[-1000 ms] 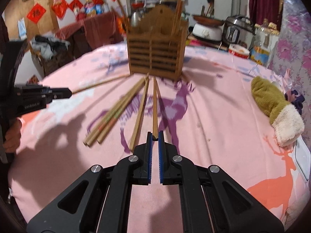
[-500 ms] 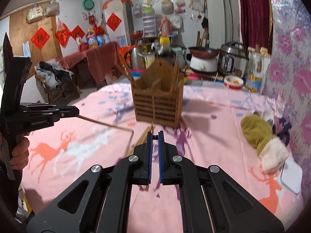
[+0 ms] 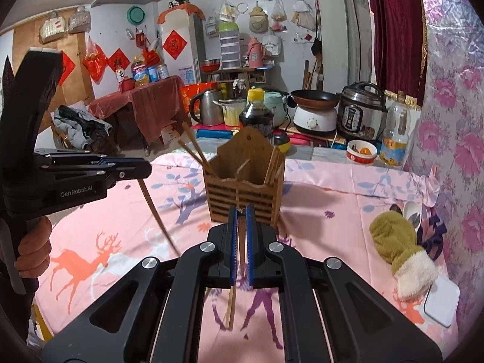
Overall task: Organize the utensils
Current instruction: 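Lift both chopsticks and insert them into the wooden holder, then open both tools and withdraw from the holder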
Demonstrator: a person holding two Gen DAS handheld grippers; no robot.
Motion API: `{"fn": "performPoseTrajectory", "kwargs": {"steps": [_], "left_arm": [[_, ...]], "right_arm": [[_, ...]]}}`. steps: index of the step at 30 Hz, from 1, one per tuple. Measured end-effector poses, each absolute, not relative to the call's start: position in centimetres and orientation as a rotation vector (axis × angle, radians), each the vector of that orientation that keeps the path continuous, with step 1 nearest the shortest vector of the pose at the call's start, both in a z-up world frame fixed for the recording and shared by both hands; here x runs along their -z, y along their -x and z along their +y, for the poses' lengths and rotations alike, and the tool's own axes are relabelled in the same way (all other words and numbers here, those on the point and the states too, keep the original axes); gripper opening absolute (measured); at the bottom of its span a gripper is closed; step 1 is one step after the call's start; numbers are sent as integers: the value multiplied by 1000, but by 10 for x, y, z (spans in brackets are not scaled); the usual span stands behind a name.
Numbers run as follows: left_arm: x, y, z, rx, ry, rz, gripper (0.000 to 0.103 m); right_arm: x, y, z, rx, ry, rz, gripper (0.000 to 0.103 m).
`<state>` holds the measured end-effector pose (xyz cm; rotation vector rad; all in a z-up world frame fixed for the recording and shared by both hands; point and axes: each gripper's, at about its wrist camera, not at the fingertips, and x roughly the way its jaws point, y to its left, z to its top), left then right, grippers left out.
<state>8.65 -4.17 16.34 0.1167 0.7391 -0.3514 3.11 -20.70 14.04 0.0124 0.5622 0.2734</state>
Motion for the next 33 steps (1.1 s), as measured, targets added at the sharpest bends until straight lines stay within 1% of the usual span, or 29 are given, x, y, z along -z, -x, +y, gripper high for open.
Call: {"fn": "performPoseTrajectory", "kwargs": {"steps": [8,12,15,17,19,22,23,24,25,26,27,28,29,30,31,33], "left_arm": [[-220,-117,-51,317,-96,633,6],[-245,-139,-52,291,-54,569,6],[-254,-157,-50,259,-24,522,6],[-250,-171,-49,244,2,503,6],[-237,-186,-48,228,26,509,6],[-203,-210,-47,216,54,566,6],[-188,-217,-48,212,57,600,7],[-174,-222,-48,204,55,635,9],[-164,-223,-46,210,56,665,19],[-158,-220,-44,220,58,674,38],[-157,-215,-40,218,58,662,48],[-156,-208,-36,205,55,641,61],[-158,-198,-33,185,47,611,67],[-160,-193,-30,184,44,603,69],[-162,-187,-27,189,49,602,74],[-162,-176,-20,185,59,601,80]], "right_arm": [[-178,-69,-203,-269,-47,508,6],[-211,-92,-204,-255,-105,425,6],[-230,-108,-204,-236,-147,361,6],[-234,-118,-203,-216,-149,328,6],[-226,-130,-198,-201,-138,330,6],[-192,-151,-189,-182,-111,417,7],[-183,-156,-188,-174,-98,443,8],[-171,-160,-187,-161,-83,474,11],[-166,-160,-189,-152,-83,483,11],[-163,-157,-194,-156,-99,483,11],[-163,-154,-198,-166,-111,478,11],[-165,-149,-201,-173,-120,467,11],[-167,-144,-203,-174,-122,458,12],[-170,-137,-205,-171,-118,445,13],[-171,-134,-206,-171,-116,440,15],[-172,-120,-209,-172,-108,435,21]]}}
